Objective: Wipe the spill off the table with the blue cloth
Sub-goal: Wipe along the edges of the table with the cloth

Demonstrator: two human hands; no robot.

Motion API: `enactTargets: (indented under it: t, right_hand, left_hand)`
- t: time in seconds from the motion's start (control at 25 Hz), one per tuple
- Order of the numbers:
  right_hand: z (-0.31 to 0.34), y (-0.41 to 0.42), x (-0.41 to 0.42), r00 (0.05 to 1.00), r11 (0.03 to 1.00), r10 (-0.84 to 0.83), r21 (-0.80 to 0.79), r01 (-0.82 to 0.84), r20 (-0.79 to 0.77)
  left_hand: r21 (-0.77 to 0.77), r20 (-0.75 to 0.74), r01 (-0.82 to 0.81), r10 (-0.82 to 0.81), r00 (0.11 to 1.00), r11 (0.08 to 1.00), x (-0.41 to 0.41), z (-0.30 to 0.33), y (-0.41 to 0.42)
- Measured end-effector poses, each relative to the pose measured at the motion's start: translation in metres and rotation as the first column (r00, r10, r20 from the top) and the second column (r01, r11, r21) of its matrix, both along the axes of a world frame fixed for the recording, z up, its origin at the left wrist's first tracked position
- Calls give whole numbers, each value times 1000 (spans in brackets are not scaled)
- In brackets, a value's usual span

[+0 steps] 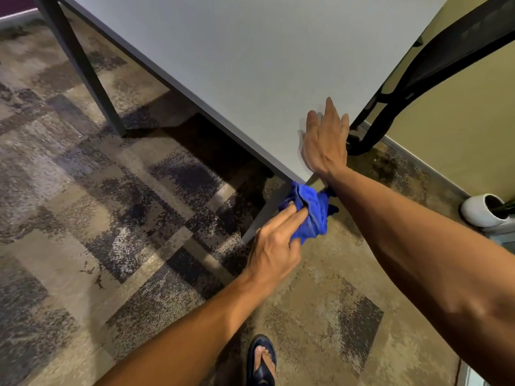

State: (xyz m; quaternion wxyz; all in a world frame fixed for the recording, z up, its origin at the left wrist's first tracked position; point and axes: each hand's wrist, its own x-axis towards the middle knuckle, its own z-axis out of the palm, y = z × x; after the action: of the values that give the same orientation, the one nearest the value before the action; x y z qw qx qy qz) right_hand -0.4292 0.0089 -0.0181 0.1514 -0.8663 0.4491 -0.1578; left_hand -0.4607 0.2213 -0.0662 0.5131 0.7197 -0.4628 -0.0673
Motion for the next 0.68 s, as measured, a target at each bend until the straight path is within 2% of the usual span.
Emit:
enactTargets:
  t: [0.08, 0.16, 0.24, 0.32, 0.44, 0.56, 0.68]
  right_hand:
    - [-2, 0, 0, 999, 1000, 19, 12, -19, -46]
    - [-3, -5, 0, 996, 999, 34, 14, -33, -82]
    - [-4, -8, 2, 996, 999, 0, 49, 5, -84]
    - [-5, -7, 2, 997, 1000, 15, 17, -14, -80]
    - [-3, -6, 3, 993, 999, 35, -31, -38, -114]
    - [-9, -11, 3, 986, 994, 28, -99, -45, -166]
    - [-8, -9, 2, 997, 999, 21, -27, -23, -81]
  left_hand:
    - [-44, 26, -39, 41, 999, 998, 15, -8, 20]
    - [-58, 3, -187, 187, 982, 981, 44, -11, 28]
    - [-37, -76, -309, 306, 949, 950, 77, -7, 28]
    - [-26, -158, -387, 379, 912, 922, 111, 1, 19]
    - [5, -308, -526, 502, 809, 851, 154, 11, -5]
    - [11, -293, -547, 526, 798, 837, 172, 14, -27]
    - [-6, -272, -498, 477, 835, 867, 167, 10, -38]
